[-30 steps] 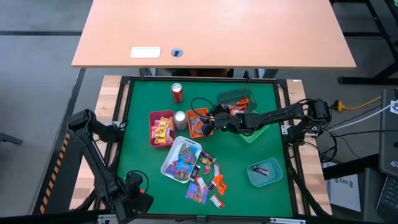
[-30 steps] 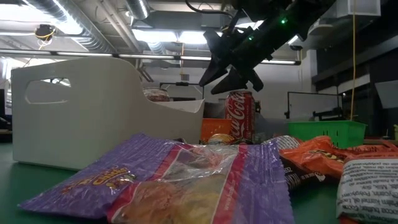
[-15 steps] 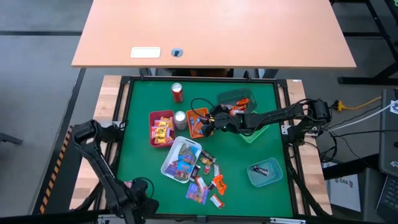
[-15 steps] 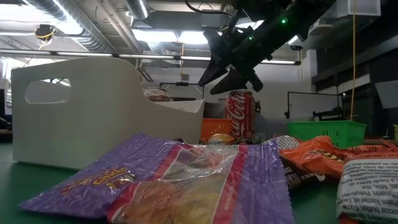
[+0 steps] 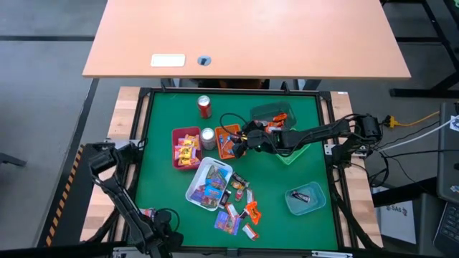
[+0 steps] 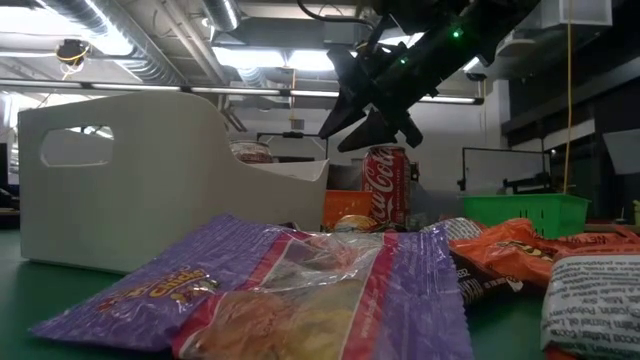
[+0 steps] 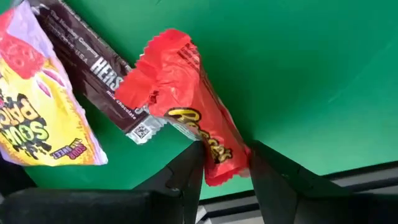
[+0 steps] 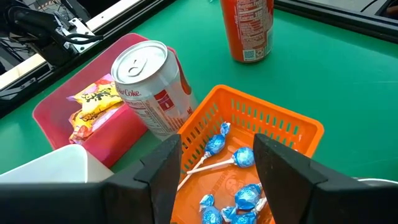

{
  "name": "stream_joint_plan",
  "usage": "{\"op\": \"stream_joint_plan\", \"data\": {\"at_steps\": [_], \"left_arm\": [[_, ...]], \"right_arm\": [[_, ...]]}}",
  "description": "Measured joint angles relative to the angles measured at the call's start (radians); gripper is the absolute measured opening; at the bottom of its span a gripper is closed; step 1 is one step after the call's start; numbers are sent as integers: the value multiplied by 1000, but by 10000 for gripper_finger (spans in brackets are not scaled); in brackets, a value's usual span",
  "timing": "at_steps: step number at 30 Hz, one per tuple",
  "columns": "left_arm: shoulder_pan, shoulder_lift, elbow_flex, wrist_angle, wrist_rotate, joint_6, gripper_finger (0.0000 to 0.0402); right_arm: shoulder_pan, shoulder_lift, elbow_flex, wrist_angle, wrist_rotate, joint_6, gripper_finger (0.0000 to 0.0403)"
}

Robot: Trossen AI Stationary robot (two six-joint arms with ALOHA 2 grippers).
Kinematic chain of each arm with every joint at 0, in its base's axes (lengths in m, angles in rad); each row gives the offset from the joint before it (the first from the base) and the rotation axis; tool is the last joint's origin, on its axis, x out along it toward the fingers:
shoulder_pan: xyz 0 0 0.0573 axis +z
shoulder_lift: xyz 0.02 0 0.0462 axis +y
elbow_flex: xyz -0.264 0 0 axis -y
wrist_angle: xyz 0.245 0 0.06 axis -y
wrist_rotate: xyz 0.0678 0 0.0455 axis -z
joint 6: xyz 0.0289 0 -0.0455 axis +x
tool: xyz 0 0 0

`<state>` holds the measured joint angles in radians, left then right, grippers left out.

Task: Sort candy
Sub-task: Put the orange candy into the black bin

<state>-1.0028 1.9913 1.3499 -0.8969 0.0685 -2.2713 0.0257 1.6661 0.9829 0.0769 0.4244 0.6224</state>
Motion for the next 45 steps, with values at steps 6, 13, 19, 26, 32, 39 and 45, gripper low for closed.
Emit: {"op": "stream_joint_plan", "data": {"at_steps": [6,13,19,26,32,39,45], "left_arm": [[0,9,1,0,0,35,110],[0,9,2,0,-32,56,52],[1,7,2,-1,-49,107,24],[7,-18,0,0,-192,163,26],[21,-21,32,1,-331,241,23],[64,-22,73,2,-468,417,26],[119,-22,93,3,-589,593,27]], "right_arm": [[0,0,0,0,0,0,200],[0,0,0,0,-91,-52,200],[0,0,0,19,-237,-200,200],[1,-1,0,96,-462,-290,200],[1,-1,0,115,-623,-284,200],[10,-1,0,116,-731,-171,200],[73,-1,0,115,-732,-148,200]]}}
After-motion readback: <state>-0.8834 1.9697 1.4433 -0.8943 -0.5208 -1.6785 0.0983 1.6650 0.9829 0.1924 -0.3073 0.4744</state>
